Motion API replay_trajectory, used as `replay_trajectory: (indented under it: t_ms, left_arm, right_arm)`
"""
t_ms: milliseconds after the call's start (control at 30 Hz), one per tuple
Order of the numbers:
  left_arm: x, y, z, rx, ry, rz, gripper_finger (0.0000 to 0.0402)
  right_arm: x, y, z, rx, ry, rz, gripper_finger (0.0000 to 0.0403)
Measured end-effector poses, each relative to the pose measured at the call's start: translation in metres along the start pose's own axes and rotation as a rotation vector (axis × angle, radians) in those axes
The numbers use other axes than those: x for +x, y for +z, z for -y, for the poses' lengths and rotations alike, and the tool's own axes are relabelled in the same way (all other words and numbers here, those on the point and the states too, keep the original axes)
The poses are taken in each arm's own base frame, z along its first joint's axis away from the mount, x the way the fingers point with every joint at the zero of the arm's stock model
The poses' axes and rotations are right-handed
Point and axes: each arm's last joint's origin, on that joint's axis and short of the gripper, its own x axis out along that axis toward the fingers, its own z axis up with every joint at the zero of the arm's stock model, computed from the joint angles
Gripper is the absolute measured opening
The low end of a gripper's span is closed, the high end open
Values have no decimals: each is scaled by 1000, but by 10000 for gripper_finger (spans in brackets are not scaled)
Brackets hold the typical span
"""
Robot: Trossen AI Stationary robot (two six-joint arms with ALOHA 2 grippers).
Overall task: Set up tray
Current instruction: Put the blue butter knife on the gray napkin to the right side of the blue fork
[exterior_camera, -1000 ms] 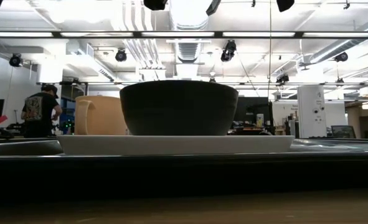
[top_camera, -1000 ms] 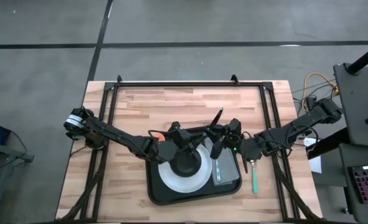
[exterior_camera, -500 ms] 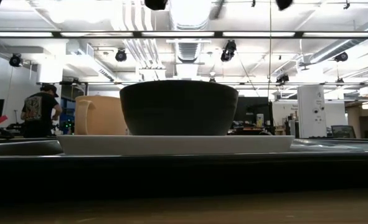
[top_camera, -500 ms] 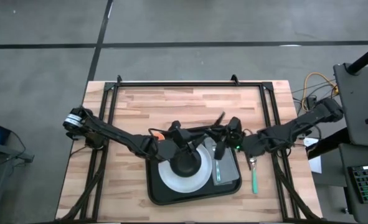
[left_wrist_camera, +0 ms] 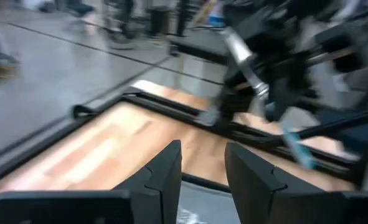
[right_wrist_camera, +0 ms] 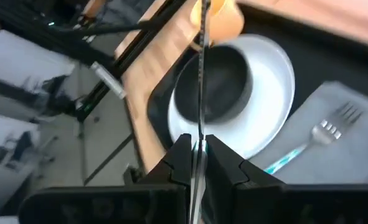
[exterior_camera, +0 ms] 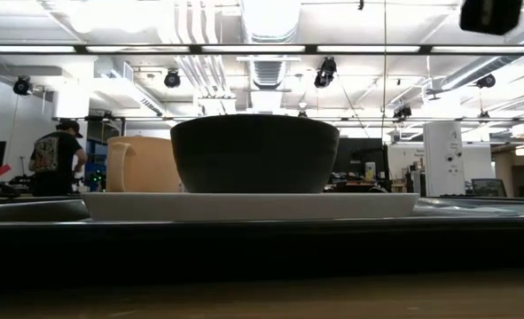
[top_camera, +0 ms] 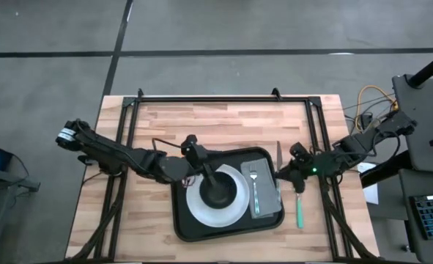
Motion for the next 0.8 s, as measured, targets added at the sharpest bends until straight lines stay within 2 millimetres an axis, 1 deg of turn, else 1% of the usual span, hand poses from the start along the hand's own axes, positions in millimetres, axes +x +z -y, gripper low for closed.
replay_trajectory:
  t_ms: [67, 133, 200, 267, 300, 467, 567, 700, 800]
  left_arm:
    - [-5, 6, -1, -16, -74, -10, 104]
    - [-9, 10, -1, -19, -135, -16, 105]
    - [-13, 14, -2, -27, -150, -8, 105]
    - [-17, 18, -2, -30, -159, 3, 105]
    - [-18, 18, -2, -31, -160, 6, 105]
    - [-19, 20, -3, -22, -161, 10, 105]
    - [-19, 20, -3, -21, -161, 9, 106]
    - [-19, 20, -3, -21, -160, 9, 106]
    - [-19, 20, -3, -21, -160, 9, 105]
  right_arm:
    - [3, -8, 16, 37, 17, -35, 15]
    - [10, -17, 32, 92, 55, -51, 15]
    - [19, -26, 46, 154, 125, -55, 15]
    - [27, -34, 56, 203, 213, -55, 15]
    - [32, -38, 61, 220, 224, -59, 15]
    - [48, -55, 84, 234, 163, -120, 15]
    - [58, -63, 96, 258, 190, -172, 15]
    - [70, -72, 114, 335, 226, -210, 15]
    - [77, -74, 124, 379, 238, -215, 15]
